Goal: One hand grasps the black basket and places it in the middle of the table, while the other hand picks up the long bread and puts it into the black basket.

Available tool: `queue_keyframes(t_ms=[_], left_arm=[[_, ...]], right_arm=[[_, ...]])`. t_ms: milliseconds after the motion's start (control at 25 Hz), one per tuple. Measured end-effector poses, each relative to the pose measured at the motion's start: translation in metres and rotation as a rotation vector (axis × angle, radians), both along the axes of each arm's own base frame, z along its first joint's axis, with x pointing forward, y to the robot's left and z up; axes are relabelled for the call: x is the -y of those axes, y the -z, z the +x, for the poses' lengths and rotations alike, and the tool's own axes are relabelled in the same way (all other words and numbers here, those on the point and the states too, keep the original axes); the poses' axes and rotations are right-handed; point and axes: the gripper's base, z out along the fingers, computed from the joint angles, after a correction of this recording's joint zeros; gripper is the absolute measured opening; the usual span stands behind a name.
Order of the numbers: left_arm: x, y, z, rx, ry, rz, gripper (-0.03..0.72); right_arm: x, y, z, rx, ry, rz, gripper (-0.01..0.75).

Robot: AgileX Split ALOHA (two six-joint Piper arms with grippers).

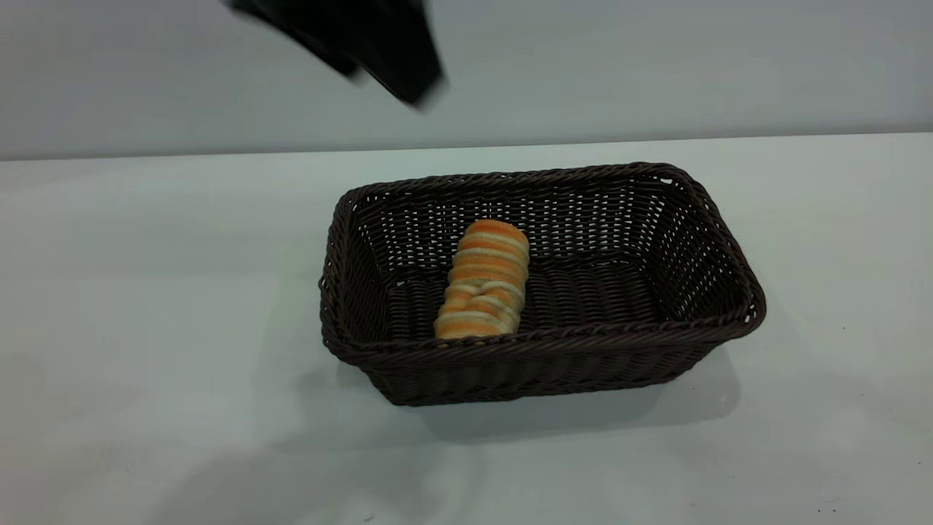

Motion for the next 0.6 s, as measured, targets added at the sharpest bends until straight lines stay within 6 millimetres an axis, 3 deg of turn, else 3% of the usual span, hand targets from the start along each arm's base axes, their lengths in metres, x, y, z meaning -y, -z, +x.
queue_keyframes(t_ms=[160,320,480,600], left_arm=[[-0.038,-0.051,-0.047,0.013,-0.002,0.066,0.570],[-0.074,-0.080,-0.095,-0.026,-0.023,0.107,0.568],[-0.099,-0.089,-0.132,-0.001,-0.044,0.078,0.568],[-0.115,-0.077,-0.155,0.001,-0.065,0.064,0.568]], right_arm=[[0.000,0.000,0.000,0.000,0.000,0.000,0.357],[0.000,0.000,0.000,0.000,0.000,0.000,0.369],[0.000,0.000,0.000,0.000,-0.001,0.001,0.406],[0.000,0.000,0.000,0.000,0.000,0.002,0.419]])
